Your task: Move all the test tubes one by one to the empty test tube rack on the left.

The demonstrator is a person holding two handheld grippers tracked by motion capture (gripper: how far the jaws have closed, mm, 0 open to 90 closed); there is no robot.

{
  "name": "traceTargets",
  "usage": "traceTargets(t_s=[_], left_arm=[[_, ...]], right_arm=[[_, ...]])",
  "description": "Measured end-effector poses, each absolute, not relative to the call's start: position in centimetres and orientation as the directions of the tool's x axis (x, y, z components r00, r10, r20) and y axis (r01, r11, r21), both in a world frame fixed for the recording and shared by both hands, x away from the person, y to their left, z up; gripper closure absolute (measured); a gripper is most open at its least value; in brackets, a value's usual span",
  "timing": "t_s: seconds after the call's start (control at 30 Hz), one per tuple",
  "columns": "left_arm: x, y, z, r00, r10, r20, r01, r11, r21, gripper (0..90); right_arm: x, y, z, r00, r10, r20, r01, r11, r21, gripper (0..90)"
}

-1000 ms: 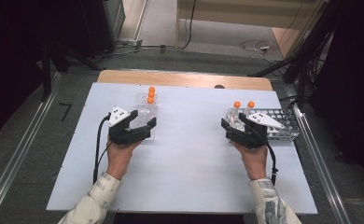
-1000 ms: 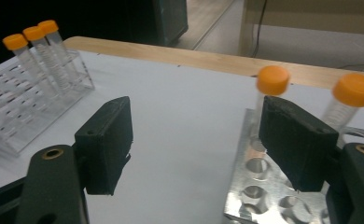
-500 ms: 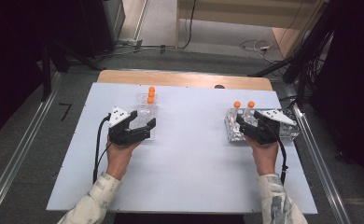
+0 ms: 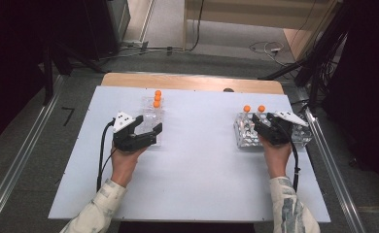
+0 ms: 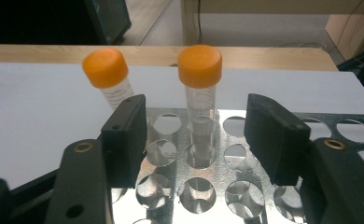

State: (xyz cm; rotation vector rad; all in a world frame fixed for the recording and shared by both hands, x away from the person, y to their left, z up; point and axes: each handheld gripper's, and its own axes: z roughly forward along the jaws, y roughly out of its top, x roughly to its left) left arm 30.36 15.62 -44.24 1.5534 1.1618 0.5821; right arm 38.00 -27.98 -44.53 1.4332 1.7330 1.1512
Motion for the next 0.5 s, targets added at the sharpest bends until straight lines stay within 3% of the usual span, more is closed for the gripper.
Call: traceTargets(t_s=[0.5], left_arm=[[30.4,15.4,-44.4,0.411,0.890,-0.197,0.384,0.027,0.923,21.2]], right_arm=[[39.7,-27.0,-45.1,-0.211,0.977,-0.006,0.488,0.110,0.866,59.9]])
